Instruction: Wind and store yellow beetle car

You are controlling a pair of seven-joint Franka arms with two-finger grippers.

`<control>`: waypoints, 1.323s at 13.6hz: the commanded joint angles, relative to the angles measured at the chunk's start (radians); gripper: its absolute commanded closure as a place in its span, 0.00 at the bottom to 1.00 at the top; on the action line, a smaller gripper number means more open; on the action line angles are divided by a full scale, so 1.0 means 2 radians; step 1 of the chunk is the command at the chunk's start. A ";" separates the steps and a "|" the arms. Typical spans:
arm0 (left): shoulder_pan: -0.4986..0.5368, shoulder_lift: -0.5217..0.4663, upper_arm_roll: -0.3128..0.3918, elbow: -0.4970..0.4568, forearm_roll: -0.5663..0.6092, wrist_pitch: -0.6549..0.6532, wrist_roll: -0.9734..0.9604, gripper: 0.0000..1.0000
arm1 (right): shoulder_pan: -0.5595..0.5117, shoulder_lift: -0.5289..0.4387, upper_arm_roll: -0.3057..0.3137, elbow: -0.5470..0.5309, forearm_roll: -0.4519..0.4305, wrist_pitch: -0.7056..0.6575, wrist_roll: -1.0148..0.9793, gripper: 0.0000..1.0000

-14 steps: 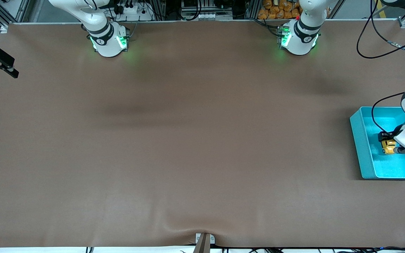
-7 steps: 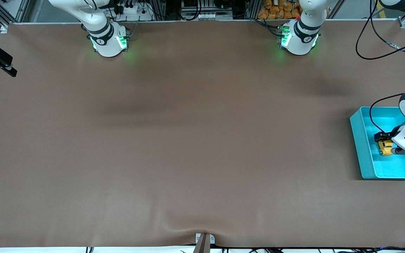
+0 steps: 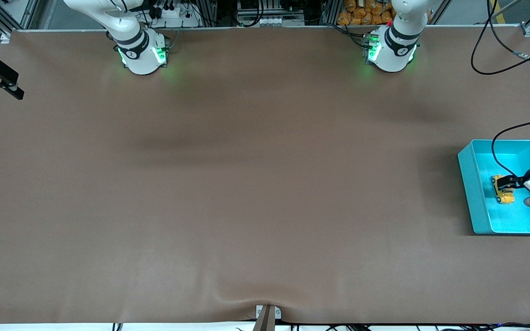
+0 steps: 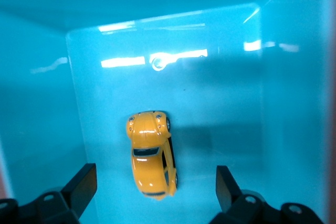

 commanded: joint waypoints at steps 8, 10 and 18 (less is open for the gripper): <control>-0.073 -0.162 -0.079 -0.016 -0.018 -0.209 -0.183 0.00 | 0.000 0.003 -0.003 0.008 -0.005 -0.011 0.008 0.00; -0.106 -0.189 -0.072 -0.016 -0.053 -0.234 -0.216 0.00 | 0.001 0.005 -0.003 0.007 -0.005 -0.011 0.009 0.00; -0.241 -0.260 0.025 0.059 -0.113 -0.383 -0.215 0.00 | -0.009 0.006 -0.006 0.010 -0.007 -0.011 0.006 0.00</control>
